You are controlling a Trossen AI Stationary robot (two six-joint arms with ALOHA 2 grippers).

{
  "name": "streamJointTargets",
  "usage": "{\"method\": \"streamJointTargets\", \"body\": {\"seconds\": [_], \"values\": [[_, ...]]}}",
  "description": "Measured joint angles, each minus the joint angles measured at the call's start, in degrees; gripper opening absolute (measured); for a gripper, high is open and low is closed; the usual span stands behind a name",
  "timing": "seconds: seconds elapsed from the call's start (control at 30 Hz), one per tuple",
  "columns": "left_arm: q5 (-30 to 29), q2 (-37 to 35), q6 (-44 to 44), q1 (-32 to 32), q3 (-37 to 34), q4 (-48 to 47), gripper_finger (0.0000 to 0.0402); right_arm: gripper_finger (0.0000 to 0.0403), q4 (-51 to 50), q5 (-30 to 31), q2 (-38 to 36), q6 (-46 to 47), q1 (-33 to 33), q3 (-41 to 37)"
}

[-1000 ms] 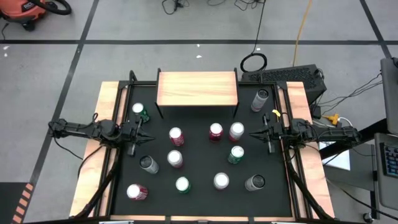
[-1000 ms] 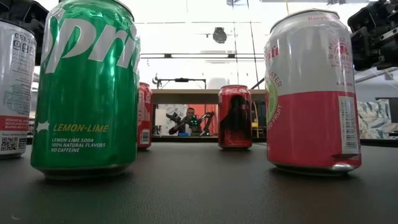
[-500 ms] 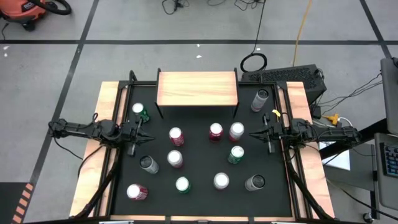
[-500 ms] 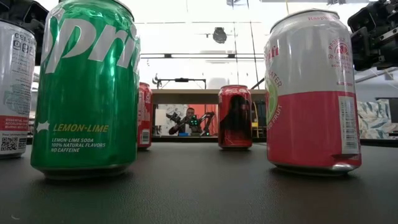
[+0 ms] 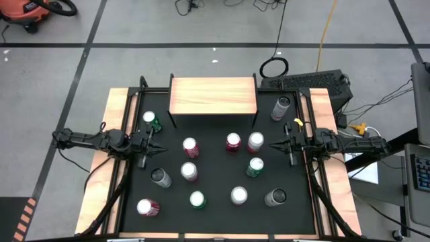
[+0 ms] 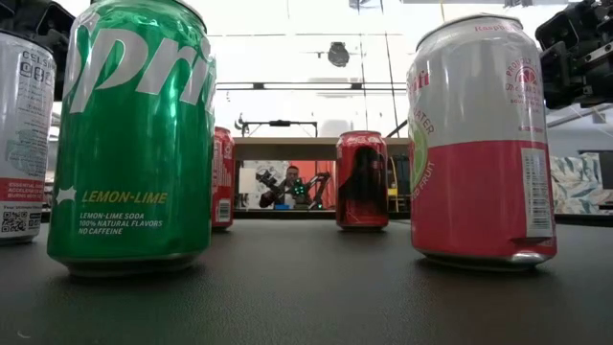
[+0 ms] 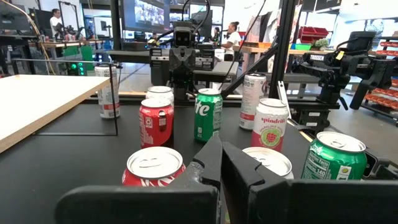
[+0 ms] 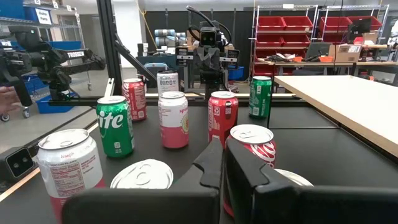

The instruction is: Place canned beverage on shelf

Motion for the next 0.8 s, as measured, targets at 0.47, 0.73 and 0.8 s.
{"method": "streamJointTargets", "body": {"seconds": [0.47, 0.73, 0.8], "values": [[0.02, -0.01, 0.01, 0.0, 0.01, 0.02, 0.0012, 0.0, -0.01, 0.0, -0.02, 0.0, 0.0, 0.01], [0.01, 0.0, 0.0, 0.0, 0.0, 0.02, 0.0012, 0.0, 0.0, 0.0, -0.01, 0.02, 0.0, 0.01], [0.0, -0.01, -0.01, 0.0, -0.01, 0.0, 0.0012, 0.0, 1.04, 0.28, 0.0, 0.86, 0.0, -0.03]]}}
